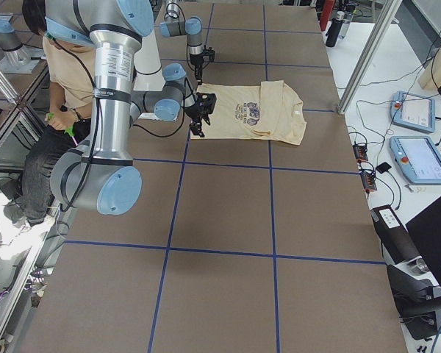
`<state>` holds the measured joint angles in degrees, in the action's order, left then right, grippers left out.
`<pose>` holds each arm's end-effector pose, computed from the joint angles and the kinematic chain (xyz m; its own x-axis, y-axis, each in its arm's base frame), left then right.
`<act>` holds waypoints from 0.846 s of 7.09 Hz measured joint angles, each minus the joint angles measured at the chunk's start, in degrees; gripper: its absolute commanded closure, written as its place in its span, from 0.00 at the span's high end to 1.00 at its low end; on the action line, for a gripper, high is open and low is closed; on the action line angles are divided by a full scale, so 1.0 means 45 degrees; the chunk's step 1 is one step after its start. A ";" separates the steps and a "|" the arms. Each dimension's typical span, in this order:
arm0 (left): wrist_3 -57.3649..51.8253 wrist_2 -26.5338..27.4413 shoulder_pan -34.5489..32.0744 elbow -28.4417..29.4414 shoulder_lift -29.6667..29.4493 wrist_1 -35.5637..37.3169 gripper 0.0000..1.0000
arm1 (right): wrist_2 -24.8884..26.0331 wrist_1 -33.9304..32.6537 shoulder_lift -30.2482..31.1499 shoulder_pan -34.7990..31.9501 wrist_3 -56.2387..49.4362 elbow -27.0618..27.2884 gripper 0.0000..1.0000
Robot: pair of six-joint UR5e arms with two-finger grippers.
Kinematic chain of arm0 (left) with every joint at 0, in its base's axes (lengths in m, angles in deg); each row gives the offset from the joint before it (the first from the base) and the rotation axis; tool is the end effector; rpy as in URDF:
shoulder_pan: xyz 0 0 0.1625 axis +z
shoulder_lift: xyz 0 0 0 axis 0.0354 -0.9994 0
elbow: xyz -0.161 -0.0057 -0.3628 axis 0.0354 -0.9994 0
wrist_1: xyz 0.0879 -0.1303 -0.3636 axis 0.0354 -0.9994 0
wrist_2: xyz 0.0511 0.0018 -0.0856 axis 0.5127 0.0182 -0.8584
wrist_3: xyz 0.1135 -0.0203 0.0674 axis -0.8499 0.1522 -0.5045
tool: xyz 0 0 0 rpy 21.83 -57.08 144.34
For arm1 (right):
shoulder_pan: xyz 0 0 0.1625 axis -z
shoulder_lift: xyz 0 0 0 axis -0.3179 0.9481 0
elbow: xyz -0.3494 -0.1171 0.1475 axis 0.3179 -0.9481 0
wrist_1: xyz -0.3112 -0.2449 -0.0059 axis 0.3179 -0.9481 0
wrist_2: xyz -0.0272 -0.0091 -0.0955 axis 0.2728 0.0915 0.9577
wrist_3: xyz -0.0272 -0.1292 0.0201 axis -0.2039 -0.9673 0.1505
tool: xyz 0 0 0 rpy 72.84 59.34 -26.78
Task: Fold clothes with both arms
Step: 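Lower both grippers and grasp the two hem corners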
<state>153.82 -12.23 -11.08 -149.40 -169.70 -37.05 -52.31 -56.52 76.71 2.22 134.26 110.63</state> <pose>0.5338 -0.2159 0.3220 0.5738 0.0220 -0.8187 0.0689 0.9948 0.0750 -0.3551 -0.2577 0.3490 0.6195 0.1479 0.7710 -0.3392 0.9361 0.0929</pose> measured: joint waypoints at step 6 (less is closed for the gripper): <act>-0.0017 -0.0039 -0.0164 -0.0855 -0.0032 0.0057 0.00 | 0.1778 -0.0043 -0.0681 0.1833 0.0866 -0.0771 0.84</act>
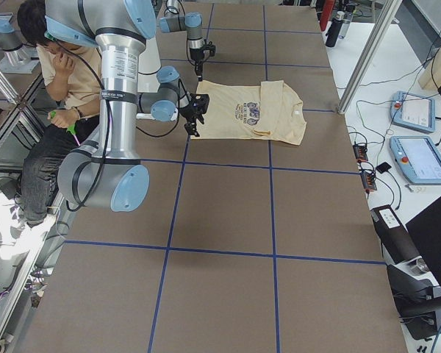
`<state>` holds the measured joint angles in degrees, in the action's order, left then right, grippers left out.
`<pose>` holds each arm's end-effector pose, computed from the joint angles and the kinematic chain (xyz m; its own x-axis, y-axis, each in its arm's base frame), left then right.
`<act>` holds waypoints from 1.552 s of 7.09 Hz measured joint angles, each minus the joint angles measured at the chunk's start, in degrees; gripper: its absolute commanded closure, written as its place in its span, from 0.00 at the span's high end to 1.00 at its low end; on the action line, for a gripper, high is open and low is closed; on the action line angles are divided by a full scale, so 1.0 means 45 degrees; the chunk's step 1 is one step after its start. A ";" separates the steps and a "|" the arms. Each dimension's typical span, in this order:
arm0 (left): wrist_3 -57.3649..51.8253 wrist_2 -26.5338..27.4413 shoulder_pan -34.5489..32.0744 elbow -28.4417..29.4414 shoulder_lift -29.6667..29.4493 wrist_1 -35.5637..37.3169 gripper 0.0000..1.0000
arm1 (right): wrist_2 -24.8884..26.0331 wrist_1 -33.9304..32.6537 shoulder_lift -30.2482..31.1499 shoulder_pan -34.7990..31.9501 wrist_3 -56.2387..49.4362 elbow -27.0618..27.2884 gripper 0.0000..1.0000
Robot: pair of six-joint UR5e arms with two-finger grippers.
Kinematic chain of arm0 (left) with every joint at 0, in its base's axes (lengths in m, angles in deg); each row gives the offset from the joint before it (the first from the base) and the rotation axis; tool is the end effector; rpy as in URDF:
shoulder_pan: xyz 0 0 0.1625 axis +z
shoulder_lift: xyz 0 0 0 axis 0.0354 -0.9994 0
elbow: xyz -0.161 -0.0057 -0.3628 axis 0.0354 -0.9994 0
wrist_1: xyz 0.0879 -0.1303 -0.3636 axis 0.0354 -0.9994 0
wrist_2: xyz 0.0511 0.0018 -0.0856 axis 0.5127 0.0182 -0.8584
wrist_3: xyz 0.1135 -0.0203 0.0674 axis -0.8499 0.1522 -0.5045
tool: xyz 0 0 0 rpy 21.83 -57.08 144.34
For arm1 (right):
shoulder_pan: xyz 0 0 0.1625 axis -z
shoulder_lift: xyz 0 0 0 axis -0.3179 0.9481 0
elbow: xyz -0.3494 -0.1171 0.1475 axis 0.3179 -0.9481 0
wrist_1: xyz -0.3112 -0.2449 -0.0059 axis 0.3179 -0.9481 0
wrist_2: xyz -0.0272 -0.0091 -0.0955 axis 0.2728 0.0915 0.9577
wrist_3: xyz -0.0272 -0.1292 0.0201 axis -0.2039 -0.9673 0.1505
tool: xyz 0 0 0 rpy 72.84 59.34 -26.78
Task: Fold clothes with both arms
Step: 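Lower both grippers and grasp the two hem corners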
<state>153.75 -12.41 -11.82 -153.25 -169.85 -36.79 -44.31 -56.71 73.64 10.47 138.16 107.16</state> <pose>0.5154 -0.2197 0.2904 0.5200 0.0251 -0.8538 0.0835 0.9933 0.0800 -0.4056 -0.2250 0.3534 0.6234 0.1234 0.7721 -0.3444 0.9299 0.1294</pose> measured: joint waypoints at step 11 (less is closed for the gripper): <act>0.0085 -0.0062 0.0026 -0.0124 -0.0066 -0.0037 0.00 | 0.2182 -0.0512 -0.1629 0.1980 0.0985 -0.2534 0.38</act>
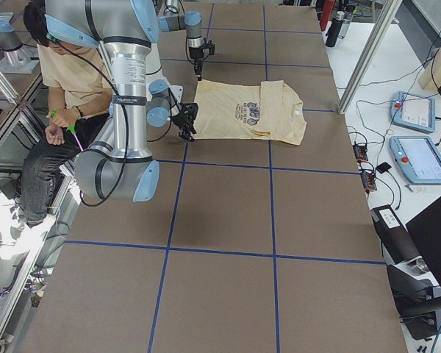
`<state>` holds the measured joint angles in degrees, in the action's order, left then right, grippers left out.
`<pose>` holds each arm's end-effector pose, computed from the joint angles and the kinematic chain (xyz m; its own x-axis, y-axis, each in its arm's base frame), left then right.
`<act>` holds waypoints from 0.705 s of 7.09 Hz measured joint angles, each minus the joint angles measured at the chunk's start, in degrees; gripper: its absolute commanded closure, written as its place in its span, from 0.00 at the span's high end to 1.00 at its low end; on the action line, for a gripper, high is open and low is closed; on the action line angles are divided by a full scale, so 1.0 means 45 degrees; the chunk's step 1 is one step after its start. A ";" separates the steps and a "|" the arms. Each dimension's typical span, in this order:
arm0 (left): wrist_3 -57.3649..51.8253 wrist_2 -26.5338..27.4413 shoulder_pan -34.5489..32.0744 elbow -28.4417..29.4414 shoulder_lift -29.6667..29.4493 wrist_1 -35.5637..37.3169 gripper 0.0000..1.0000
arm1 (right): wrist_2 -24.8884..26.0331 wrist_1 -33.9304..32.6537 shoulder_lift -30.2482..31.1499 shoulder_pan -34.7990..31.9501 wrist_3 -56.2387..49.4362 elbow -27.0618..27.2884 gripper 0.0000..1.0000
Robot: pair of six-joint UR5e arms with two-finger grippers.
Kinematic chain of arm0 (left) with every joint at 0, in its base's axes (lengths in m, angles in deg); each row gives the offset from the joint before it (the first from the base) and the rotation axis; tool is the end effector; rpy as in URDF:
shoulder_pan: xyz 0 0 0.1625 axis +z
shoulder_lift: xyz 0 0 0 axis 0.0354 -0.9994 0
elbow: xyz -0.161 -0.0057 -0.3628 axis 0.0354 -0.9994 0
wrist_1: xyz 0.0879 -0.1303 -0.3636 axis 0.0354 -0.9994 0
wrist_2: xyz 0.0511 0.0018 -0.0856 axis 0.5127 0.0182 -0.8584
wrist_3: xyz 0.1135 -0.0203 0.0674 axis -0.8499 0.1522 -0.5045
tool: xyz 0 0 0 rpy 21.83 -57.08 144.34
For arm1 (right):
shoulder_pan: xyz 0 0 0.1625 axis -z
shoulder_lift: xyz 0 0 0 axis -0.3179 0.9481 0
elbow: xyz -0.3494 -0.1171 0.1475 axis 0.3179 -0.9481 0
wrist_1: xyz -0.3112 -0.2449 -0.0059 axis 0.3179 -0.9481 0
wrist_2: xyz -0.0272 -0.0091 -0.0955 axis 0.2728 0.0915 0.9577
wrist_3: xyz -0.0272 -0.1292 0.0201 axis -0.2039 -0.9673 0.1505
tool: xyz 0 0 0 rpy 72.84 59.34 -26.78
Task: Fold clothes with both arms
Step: 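Lower both grippers and grasp the two hem corners, then lift the hem with both grippers and fold it toward the collar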
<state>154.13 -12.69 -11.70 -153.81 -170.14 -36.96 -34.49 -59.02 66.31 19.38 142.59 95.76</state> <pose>0.5140 -0.2176 0.2828 0.5039 0.0222 -0.8635 0.0820 0.9939 0.0734 -0.4939 -0.1802 0.3900 0.6880 0.0931 0.7197 -0.3472 0.9131 0.2139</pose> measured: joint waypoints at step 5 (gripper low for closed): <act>-0.0007 0.0013 0.0000 -0.0019 -0.0012 0.0000 0.00 | 0.0064 0.0000 -0.0239 0.0002 0.0005 -0.0110 0.00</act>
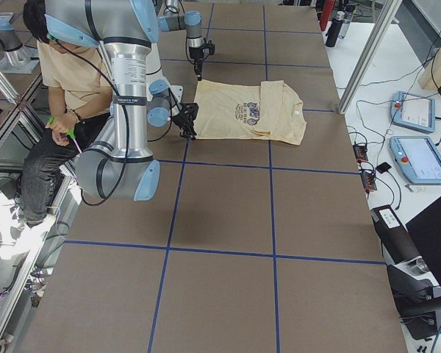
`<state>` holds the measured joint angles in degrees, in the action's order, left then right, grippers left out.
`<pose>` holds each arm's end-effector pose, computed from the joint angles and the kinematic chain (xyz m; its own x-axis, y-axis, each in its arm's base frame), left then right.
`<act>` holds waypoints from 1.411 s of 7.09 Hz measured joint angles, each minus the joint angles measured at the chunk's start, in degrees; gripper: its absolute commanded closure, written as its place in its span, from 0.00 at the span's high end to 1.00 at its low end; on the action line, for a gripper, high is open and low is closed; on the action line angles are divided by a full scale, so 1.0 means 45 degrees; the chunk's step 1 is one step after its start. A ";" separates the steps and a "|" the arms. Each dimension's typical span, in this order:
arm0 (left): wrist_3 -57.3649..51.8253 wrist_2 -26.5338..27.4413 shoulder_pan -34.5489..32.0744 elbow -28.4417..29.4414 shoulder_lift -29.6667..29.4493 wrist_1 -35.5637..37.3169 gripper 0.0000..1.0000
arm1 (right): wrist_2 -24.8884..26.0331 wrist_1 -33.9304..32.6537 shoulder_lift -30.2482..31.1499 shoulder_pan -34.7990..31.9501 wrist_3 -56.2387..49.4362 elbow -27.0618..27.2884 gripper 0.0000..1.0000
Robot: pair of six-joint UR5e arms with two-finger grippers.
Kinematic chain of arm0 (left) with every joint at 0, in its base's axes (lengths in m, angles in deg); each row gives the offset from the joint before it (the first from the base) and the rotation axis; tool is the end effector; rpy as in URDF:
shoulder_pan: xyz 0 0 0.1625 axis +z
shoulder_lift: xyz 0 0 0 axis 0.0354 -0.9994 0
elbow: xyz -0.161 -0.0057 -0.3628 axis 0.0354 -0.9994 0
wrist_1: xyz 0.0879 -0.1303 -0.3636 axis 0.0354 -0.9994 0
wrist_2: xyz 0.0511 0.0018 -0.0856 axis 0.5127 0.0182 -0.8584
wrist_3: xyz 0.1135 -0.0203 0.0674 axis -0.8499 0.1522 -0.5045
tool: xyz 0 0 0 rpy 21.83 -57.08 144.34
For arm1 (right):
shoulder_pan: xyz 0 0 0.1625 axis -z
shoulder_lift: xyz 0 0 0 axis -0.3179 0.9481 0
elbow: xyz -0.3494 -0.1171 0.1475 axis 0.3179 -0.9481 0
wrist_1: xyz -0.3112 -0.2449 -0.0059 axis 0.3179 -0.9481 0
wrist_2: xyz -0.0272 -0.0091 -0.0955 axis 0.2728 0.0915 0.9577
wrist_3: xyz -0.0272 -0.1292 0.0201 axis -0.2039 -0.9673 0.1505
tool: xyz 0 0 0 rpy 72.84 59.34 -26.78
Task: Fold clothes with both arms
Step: 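Lift the hem with both grippers and fold it toward the collar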
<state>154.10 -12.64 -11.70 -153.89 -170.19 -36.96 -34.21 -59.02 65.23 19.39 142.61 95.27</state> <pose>0.5137 -0.2177 0.2817 0.5021 0.0231 -0.8645 0.0826 0.9938 0.0745 -0.4995 -0.1807 0.3846 0.6801 0.0931 0.7272 -0.3526 0.9112 0.2131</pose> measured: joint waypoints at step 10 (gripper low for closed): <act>0.0249 -0.2287 0.0196 -0.6378 0.1127 0.3001 0.00 | -0.3011 -0.5400 0.0313 0.1169 -0.0195 0.8196 0.00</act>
<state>155.22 -22.93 -10.82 -182.59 -165.12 -23.46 -47.76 -83.32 66.64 24.65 141.73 132.15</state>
